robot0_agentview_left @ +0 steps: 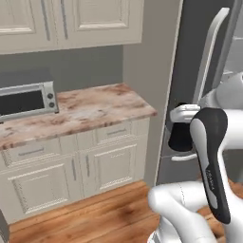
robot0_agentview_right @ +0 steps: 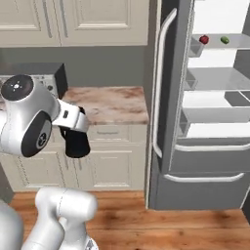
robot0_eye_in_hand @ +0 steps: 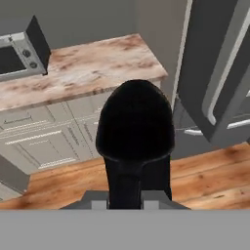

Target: Move the cucumber and tomato from the second highest shelf to the top shelf to make space. Then, place the pitcher from the counter on the cleared second highest shelf.

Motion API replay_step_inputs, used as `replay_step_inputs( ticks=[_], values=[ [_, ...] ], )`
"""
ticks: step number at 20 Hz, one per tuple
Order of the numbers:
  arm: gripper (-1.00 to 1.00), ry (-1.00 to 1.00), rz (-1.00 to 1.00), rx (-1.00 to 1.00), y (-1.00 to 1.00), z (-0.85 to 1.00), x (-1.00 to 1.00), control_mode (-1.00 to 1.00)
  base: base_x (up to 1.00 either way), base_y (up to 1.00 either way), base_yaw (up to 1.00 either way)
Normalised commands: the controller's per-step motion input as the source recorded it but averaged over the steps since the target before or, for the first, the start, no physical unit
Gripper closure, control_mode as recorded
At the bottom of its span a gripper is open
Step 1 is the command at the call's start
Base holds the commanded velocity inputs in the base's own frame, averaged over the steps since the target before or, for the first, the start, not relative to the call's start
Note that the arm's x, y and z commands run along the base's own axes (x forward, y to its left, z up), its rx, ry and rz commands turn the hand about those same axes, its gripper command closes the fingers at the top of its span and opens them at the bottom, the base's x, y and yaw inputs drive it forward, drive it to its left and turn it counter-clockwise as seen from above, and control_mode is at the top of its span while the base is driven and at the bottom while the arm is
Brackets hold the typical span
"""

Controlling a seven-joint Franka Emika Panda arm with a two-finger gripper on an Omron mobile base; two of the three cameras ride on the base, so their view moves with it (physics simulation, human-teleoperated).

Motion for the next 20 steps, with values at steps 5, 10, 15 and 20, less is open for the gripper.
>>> replay_step_inputs(
  ticks=[5, 10, 15, 20],
  values=[
    [1.00, 0.00, 0.00, 0.00, 0.00, 0.00, 0.00, 1.00, -0.07, -0.85, -0.44],
    [1.00, 0.00, 0.00, 0.00, 0.00, 0.00, 0.00, 1.00, 0.17, -0.99, -0.18],
    [1.00, 0.00, 0.00, 0.00, 0.00, 0.00, 0.00, 1.00, 0.37, -0.88, 0.00],
    [1.00, 0.00, 0.00, 0.00, 0.00, 0.00, 0.00, 1.00, 0.48, -0.48, 0.21]
  ],
)
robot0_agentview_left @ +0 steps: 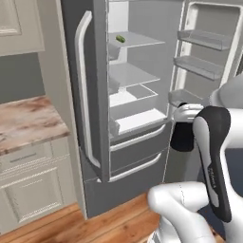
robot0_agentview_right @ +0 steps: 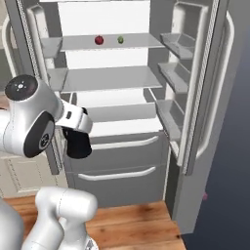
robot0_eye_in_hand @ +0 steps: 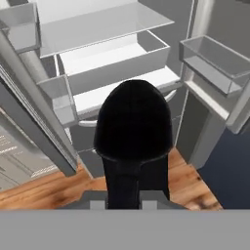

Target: Move the cucumber and tomato from the second highest shelf to the top shelf to make space. Then, place the pitcher from the counter on the cleared second highest shelf.

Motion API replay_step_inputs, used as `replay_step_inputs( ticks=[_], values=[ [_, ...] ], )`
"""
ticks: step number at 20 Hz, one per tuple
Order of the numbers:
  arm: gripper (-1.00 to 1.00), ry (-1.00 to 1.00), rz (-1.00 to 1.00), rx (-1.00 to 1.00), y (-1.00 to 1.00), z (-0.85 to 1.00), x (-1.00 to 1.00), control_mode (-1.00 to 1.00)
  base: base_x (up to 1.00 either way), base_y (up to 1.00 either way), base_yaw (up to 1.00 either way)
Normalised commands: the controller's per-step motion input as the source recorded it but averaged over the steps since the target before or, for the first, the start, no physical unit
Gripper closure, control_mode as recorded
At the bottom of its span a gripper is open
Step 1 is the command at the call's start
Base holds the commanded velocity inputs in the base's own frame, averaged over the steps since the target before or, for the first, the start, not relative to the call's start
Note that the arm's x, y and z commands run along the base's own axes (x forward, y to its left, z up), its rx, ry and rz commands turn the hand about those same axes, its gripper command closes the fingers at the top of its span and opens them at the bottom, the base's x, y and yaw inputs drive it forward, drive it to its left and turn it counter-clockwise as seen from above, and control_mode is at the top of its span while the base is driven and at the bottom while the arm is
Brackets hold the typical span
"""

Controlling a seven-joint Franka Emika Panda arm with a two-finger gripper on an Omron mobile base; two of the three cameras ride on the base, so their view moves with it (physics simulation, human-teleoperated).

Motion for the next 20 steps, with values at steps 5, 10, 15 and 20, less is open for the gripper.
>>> replay_step_inputs(
  ticks=[5, 10, 15, 20],
  values=[
    [1.00, 0.00, 0.00, 0.00, 0.00, 0.00, 0.00, 1.00, 0.52, -0.20, 0.34],
    [1.00, 0.00, 0.00, 0.00, 0.00, 0.00, 0.00, 1.00, 0.45, -0.36, 0.35],
    [1.00, 0.00, 0.00, 0.00, 0.00, 0.00, 0.00, 1.00, 0.23, -0.62, 0.28],
    [1.00, 0.00, 0.00, 0.00, 0.00, 0.00, 0.00, 1.00, 0.42, -0.27, 0.17]
  ],
)
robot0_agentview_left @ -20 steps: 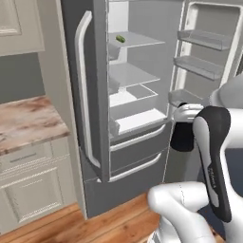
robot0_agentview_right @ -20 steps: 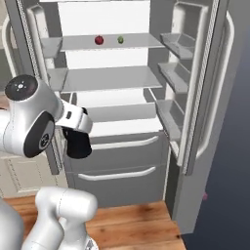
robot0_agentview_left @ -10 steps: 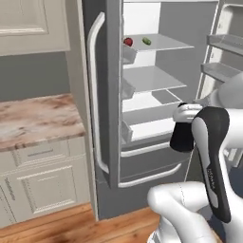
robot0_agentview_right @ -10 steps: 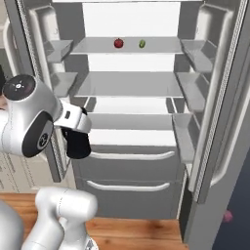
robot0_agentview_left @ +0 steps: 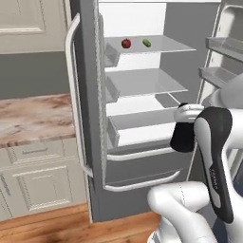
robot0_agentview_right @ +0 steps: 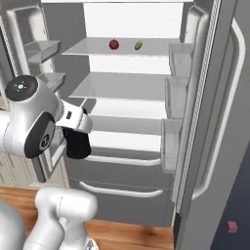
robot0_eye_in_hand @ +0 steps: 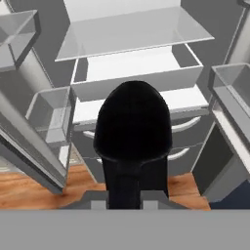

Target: Move the cucumber and tomato from the second highest shelf to the top shelf to make space. Then, place the pitcher from the counter on the cleared second highest shelf.

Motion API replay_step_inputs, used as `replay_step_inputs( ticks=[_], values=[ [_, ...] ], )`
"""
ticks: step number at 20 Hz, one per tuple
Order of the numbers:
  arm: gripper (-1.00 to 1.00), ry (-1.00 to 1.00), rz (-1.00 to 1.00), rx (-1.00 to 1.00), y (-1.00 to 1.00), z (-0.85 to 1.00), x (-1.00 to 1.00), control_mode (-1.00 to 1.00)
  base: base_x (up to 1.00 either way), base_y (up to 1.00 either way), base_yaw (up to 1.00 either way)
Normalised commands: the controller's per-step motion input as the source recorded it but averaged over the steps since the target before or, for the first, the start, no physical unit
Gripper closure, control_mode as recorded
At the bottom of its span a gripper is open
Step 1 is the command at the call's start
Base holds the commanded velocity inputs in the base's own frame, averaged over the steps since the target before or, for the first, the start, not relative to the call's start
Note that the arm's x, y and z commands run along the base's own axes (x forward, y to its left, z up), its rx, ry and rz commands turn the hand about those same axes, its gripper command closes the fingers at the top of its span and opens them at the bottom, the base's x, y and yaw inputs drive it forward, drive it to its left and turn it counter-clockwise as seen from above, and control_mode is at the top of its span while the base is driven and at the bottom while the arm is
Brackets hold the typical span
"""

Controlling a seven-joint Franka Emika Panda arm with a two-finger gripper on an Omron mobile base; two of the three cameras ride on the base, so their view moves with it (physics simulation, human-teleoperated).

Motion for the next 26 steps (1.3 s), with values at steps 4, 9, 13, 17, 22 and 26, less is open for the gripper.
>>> replay_step_inputs(
  ticks=[4, 9, 13, 17, 22, 26],
  values=[
    [1.00, 0.00, 0.00, 0.00, 0.00, 0.00, 0.00, 1.00, 0.62, -0.06, 0.05],
    [1.00, 0.00, 0.00, 0.00, 0.00, 0.00, 0.00, 1.00, 0.61, -0.17, 0.00],
    [1.00, 0.00, 0.00, 0.00, 0.00, 0.00, 0.00, 1.00, 0.58, -0.26, 0.00],
    [1.00, 0.00, 0.00, 0.00, 0.00, 0.00, 0.00, 1.00, 0.56, -0.27, 0.00],
    [1.00, 0.00, 0.00, 0.00, 0.00, 0.00, 0.00, 1.00, 0.53, -0.30, 0.00],
    [1.00, 0.00, 0.00, 0.00, 0.00, 0.00, 0.00, 1.00, 0.42, -0.19, 0.00]
  ],
)
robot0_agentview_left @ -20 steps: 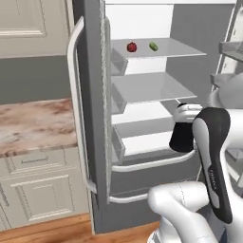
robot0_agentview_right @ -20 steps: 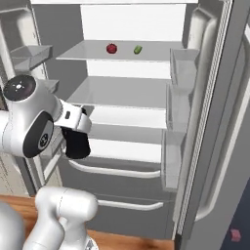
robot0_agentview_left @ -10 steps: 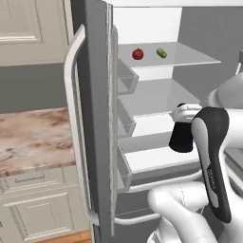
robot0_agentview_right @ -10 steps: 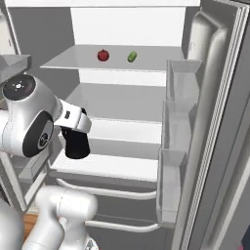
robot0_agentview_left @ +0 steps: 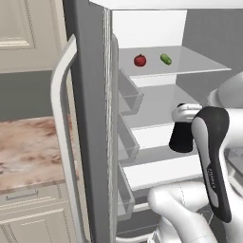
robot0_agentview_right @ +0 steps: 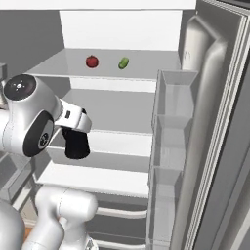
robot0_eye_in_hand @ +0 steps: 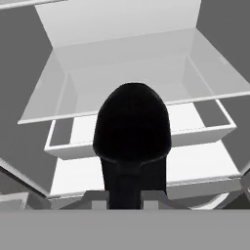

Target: Move the cucumber and tomato from the second highest shelf to the top shelf to make space. Then, place the pitcher from the counter on the cleared second highest shelf.

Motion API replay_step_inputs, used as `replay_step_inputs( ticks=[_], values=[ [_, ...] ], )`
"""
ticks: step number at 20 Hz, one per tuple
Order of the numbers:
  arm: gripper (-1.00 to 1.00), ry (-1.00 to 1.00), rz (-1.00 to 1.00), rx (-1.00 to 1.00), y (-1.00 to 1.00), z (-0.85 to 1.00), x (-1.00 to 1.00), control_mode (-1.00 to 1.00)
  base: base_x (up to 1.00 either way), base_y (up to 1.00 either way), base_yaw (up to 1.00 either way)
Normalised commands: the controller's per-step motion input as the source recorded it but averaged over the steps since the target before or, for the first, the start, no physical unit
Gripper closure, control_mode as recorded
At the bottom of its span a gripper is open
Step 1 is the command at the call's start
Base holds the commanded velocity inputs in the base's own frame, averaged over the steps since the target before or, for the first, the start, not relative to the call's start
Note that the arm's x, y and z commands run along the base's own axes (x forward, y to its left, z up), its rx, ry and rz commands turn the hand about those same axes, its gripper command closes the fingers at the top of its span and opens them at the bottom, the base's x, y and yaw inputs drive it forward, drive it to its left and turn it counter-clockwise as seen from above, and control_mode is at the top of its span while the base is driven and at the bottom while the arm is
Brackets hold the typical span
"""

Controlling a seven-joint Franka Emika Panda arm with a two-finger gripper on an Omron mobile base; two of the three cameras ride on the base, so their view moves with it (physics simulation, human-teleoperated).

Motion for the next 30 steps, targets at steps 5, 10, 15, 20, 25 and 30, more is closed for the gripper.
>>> replay_step_inputs(
  ticks=[5, 10, 15, 20, 25, 30],
  values=[
    [1.00, 0.00, 0.00, 0.00, 0.00, -0.04, 0.13, -1.00, 0.06, 0.00, 0.00],
    [1.00, -0.08, 0.00, -0.02, 0.00, -0.09, 0.06, -1.00, 0.00, 0.00, 0.00],
    [1.00, -0.15, 0.00, 0.00, 0.00, -0.03, 0.23, -1.00, 0.00, 0.00, 0.00],
    [1.00, -0.07, 0.02, 0.00, -0.03, -0.03, 0.32, -1.00, 0.00, 0.00, 0.00],
    [1.00, -0.06, 0.01, 0.00, -0.08, -0.01, 0.37, -1.00, 0.00, 0.00, 0.00],
    [1.00, -0.03, 0.01, 0.00, -0.15, 0.00, 0.54, -1.00, 0.00, 0.00, 0.00]
  ],
)
